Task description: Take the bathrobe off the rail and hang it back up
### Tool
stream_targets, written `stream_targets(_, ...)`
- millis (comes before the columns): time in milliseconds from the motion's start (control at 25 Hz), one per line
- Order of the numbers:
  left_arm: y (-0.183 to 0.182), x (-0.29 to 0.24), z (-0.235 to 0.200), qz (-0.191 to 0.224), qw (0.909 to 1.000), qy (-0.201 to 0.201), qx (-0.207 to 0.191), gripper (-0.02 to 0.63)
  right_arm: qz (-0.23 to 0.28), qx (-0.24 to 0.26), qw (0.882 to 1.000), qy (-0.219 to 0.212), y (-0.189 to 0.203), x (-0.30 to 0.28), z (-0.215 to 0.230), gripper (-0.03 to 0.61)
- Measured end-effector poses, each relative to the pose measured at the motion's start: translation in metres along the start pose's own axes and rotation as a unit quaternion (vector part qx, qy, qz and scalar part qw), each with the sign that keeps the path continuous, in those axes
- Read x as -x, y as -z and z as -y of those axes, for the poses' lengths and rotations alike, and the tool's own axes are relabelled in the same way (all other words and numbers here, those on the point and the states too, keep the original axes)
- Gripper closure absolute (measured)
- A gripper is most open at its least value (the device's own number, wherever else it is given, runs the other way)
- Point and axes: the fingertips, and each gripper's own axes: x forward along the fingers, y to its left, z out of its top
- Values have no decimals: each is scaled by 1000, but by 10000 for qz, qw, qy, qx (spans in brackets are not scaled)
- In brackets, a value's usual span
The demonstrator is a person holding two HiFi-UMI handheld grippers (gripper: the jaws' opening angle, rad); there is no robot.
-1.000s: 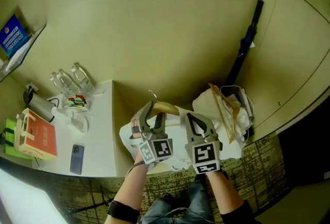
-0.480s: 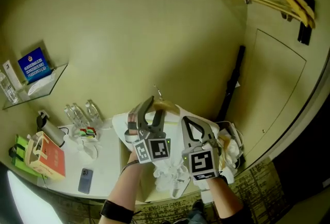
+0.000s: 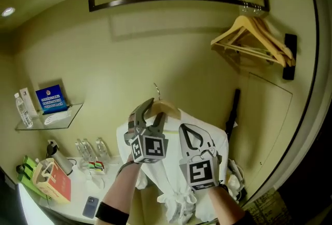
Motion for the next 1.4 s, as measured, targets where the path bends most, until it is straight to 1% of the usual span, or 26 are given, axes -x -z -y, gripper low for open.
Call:
stream_targets(80, -17, -12, -13, 121, 9999, 6, 58, 413, 172, 78, 9998, 48, -21, -3, 11, 554)
stream_targets(240, -44, -38, -36, 331, 9993, 155, 52, 413, 336, 120, 9993, 93, -55, -13, 28, 554)
stream_targets(560, -98, -94, -78, 585, 9978, 312, 19, 413, 710, 211, 9970, 227, -108, -49, 71, 555)
stream_targets(880, -132, -144, -130, 773, 9966, 268, 34, 413, 881, 197, 9954, 310, -133, -82, 101, 554)
stream_targets(1040, -151, -162, -154, 879, 9958, 268, 9, 413, 1053, 210, 9933, 424, -151, -98, 118, 554)
stream_targets(1200, -156, -179, -167, 802, 9962, 330, -5, 413, 1094, 190, 9929, 418, -163, -113, 129, 554)
stream_targets(1280, -156, -186, -175, 756, 9967, 301, 48, 413, 1111, 144, 9928, 416, -165, -121, 135, 554)
stream_targets(1400, -159, -197, -181, 700, 9971, 311, 22, 413, 1146, 98, 9925, 422, -167, -125, 144, 554)
